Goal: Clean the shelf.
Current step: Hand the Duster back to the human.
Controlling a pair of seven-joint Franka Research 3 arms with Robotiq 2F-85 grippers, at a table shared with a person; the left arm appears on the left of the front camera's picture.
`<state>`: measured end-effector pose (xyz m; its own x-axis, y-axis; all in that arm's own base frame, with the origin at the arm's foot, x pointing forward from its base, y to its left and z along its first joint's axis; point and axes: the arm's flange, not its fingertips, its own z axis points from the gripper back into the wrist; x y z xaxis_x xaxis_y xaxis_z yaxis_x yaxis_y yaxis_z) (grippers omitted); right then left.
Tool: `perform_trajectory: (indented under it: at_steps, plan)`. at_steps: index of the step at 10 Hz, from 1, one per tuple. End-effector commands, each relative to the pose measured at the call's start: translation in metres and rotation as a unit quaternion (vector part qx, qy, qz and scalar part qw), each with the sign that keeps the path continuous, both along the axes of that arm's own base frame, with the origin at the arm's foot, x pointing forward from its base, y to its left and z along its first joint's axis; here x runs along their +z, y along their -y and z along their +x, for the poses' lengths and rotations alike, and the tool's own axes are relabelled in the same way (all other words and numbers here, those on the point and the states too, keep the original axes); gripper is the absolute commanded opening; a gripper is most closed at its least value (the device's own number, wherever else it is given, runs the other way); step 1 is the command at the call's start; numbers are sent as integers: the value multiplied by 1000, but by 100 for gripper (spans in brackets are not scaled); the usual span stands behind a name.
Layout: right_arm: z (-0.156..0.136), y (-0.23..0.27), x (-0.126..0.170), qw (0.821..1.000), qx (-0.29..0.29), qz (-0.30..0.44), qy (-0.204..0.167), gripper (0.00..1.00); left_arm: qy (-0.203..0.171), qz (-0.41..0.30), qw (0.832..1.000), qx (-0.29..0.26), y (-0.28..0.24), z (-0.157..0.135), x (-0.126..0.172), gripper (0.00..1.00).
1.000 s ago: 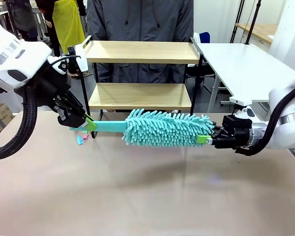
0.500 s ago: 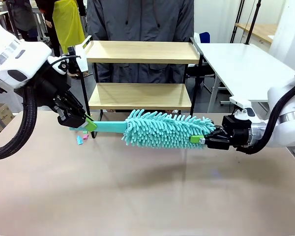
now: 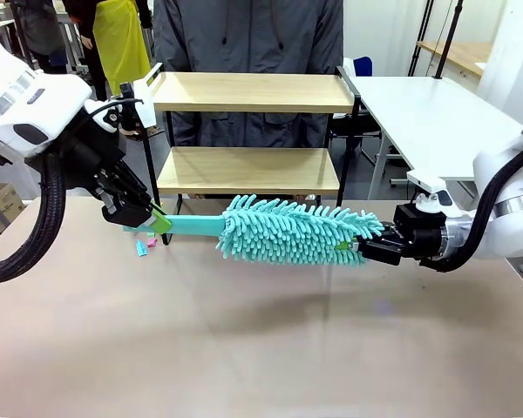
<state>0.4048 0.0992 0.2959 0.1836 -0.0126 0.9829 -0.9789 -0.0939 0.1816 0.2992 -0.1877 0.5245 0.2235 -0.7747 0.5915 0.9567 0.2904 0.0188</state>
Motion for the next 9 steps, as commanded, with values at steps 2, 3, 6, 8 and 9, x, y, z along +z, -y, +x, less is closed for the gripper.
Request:
perform_trajectory:
  at_steps: [2, 3, 6, 8, 9]
  plan:
    - [-3, -4, 5, 999, 6, -8, 32, 0, 0, -9, 1000, 3, 0, -1, 5, 13]
    - [-3, -3, 10, 999, 6, -3, 38, 0, 0, -9, 1000, 3, 0, -1, 5, 13]
    - [1, 0, 4, 1000, 0, 0, 12, 0, -6, -28, 1000, 6, -7, -1, 4, 68]
    - [1, 0, 4, 1000, 0, 0, 12, 0, -15, -67, 997, 24, -30, 2, 11, 100]
    - [1, 0, 4, 1000, 0, 0, 12, 0, -26, -94, 995, 27, -52, 5, 13, 100]
